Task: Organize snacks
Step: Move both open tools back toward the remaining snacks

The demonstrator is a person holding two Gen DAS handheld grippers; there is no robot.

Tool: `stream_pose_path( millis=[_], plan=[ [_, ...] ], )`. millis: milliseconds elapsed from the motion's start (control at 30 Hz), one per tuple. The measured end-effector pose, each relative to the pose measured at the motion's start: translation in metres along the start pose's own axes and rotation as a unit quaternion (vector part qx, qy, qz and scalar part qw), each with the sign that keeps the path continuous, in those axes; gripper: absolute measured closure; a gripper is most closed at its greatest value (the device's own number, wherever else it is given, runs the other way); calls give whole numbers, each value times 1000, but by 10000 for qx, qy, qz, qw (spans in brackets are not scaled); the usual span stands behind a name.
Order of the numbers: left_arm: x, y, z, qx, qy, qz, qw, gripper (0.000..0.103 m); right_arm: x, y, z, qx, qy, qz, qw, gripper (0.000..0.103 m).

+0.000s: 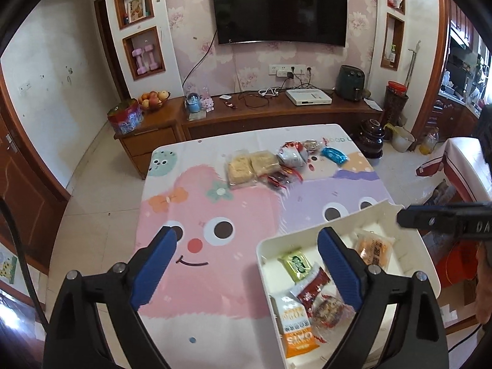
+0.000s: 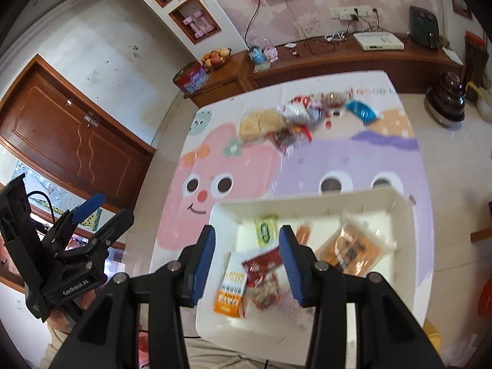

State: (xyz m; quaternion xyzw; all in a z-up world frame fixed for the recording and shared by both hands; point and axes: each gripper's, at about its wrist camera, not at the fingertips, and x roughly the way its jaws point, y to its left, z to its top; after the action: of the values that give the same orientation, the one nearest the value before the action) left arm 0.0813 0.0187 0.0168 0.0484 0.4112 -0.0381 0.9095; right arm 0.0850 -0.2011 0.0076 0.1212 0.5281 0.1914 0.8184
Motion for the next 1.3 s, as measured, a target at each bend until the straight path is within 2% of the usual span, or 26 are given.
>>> stream_pose_path(
  millis=[167, 333, 633, 733, 833, 933, 1067, 1300],
  plan=[
    [21, 16, 25, -80, 272, 29, 9996, 10, -2, -5, 36, -64, 15, -172, 9998, 56],
    [43, 24, 57, -53, 425, 114, 9990, 10, -3, -13, 82, -140, 9, -542, 9984, 54],
    [55, 34, 140, 46, 178, 443, 9989, 10, -20, -7, 176, -240, -420, -1053, 9933, 46],
    [64, 40, 164, 9, 86, 687, 9976, 10, -24, 2, 204, -379, -602, -1239, 9897, 45],
    [80, 45, 182, 29, -7, 930, 9957, 10, -17, 7, 223, -516, -600, -1335, 9879, 43],
    [105, 48, 195, 97, -33, 1106, 9938, 10, 3, 6, 242, -593, -541, -1502, 9854, 43],
    [150, 56, 201, -48, 166, 1006, 9948, 10, 46, -5, 259, -725, -352, -1811, 9802, 43],
    [251, 65, 182, -381, 841, 863, 9920, 10, 149, -59, 266, -1, 402, -1275, 9910, 43]
  ],
)
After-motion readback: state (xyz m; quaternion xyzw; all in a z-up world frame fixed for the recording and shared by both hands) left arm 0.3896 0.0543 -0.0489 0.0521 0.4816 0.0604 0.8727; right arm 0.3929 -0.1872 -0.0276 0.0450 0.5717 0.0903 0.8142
